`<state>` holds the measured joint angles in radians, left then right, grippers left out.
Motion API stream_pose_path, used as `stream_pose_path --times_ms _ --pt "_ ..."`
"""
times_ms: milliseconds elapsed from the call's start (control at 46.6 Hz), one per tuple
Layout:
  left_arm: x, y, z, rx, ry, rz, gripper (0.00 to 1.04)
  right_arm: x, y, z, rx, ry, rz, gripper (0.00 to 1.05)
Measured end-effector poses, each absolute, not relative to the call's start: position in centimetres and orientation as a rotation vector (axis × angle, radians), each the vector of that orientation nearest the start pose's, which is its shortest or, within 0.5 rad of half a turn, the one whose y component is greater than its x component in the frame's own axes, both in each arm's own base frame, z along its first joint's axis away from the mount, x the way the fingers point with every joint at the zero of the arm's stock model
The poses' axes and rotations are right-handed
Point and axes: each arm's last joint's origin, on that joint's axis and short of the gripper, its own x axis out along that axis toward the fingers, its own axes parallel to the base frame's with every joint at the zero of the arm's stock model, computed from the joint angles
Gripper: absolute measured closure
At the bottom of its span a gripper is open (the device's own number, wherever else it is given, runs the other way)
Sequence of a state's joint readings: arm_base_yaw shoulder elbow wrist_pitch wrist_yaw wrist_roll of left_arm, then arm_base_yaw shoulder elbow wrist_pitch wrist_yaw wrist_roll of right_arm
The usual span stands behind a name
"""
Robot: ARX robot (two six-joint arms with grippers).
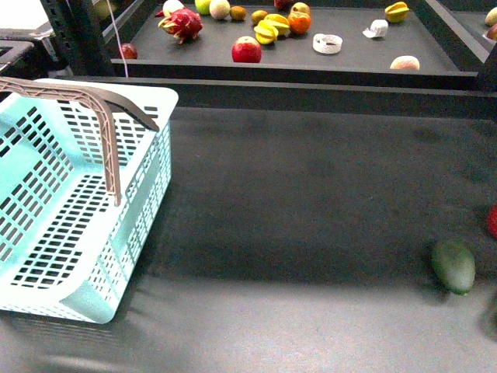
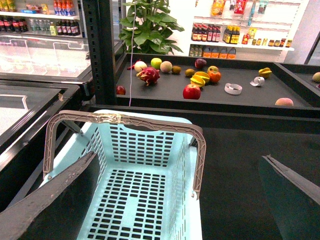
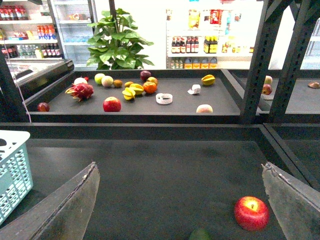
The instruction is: Pick mango with right arm and hold basket with left
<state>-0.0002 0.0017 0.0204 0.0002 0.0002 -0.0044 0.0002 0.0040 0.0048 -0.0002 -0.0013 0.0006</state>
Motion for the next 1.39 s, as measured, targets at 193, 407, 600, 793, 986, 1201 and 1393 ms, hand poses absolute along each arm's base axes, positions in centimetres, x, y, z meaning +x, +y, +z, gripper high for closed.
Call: stream_pose_path --times_ms 193,407,600,793,986,1201,1393 --pt "9.7 0.0 17.0 -0.004 -0.019 0.000 0.06 9.8 0.0 16.5 0.001 -0.001 0.002 0.08" --pt "9.7 0.0 17.0 -0.004 -0.019 0.000 0.06 9.8 0.0 16.5 0.001 -0.001 0.002 0.08" --pt "9.7 0.0 17.0 -0.004 -0.019 0.000 0.06 9.8 0.0 16.5 0.001 -0.001 0.002 0.08" --pt "9.9 -0.3 17.8 -0.120 -0.105 0.185 0.06 9.8 0.0 16.5 0.001 -0.001 0.002 0.08" --pt "11.6 -2.0 18.4 -0.336 -0.170 0.302 0.06 9.8 0.0 16.5 0.001 -0.001 0.002 0.08" --pt "15.5 -3.2 17.2 -0.418 -0.047 0.331 0.06 9.8 0.0 16.5 0.001 -0.001 0.001 0.08" --pt "21.4 -5.0 16.5 -0.536 0.080 0.318 0.06 9.8 0.0 16.5 0.001 -0.001 0.002 0.08"
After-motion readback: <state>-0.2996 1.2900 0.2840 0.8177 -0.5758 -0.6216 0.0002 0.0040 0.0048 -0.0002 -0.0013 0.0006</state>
